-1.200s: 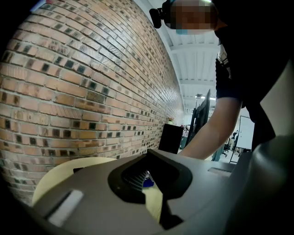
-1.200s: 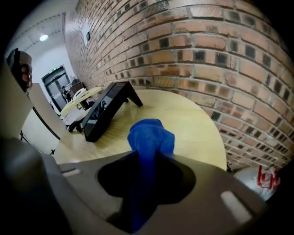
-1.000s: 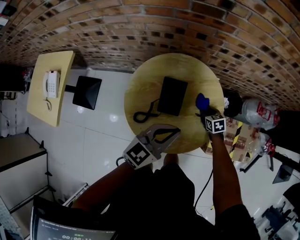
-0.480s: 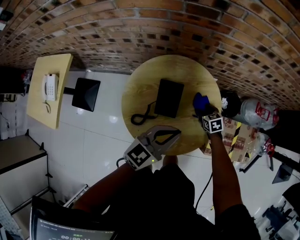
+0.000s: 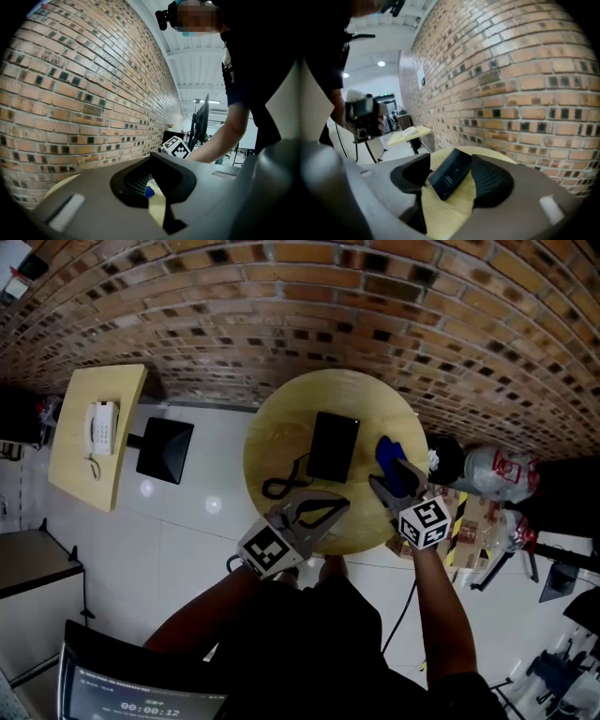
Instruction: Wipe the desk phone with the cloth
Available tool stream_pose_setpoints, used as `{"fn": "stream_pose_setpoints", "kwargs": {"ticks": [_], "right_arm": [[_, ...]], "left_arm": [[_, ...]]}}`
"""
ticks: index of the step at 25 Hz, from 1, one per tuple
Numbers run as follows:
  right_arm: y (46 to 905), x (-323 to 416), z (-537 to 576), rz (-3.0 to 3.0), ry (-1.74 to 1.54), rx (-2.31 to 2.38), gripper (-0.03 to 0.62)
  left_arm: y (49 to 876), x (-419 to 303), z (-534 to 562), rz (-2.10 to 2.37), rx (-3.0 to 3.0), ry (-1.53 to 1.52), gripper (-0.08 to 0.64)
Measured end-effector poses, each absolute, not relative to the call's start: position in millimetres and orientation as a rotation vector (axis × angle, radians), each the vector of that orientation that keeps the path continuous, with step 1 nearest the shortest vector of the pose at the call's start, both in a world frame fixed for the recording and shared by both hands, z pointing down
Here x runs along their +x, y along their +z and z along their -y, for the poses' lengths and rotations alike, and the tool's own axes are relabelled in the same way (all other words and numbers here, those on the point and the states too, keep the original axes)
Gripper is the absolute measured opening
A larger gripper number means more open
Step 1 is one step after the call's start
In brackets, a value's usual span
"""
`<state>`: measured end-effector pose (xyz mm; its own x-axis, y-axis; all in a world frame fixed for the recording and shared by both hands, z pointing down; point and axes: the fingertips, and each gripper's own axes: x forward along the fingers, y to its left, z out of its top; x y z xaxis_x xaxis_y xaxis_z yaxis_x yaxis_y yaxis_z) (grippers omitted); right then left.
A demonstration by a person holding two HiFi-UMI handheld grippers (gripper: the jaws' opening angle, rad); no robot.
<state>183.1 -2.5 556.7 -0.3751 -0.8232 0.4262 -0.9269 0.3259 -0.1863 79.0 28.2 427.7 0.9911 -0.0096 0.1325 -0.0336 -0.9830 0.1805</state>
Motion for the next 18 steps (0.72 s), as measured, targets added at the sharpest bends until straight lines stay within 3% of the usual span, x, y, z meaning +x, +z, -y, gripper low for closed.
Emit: {"fn": "stream_pose_setpoints", "kwargs": {"ticks": [3,7,12,18], "right_arm": [[490.6,142.9,-15.6,2.459,0.470,1.616,0.258],[417.8,90.0,-49.1,2.548,0.286,1.631,0.119],[376.1,35.2,-79.8,2.615,0.194,1.634,0.026],[358.9,-4.1,-100.9,2.634,0.176,1.663,0.002]], "left_arm": [[409.3,60.3,-27.6,0.047,2.963,0.137,0.002],[389.3,31.9,-38.6,0.027,2.985,0.091,0.002],[374.2,-0.5,-55.9,0.007,2.999,0.052,0.002],[366.7,-27.2,-77.5,-0.033,3.005,0.049,0.002]]}}
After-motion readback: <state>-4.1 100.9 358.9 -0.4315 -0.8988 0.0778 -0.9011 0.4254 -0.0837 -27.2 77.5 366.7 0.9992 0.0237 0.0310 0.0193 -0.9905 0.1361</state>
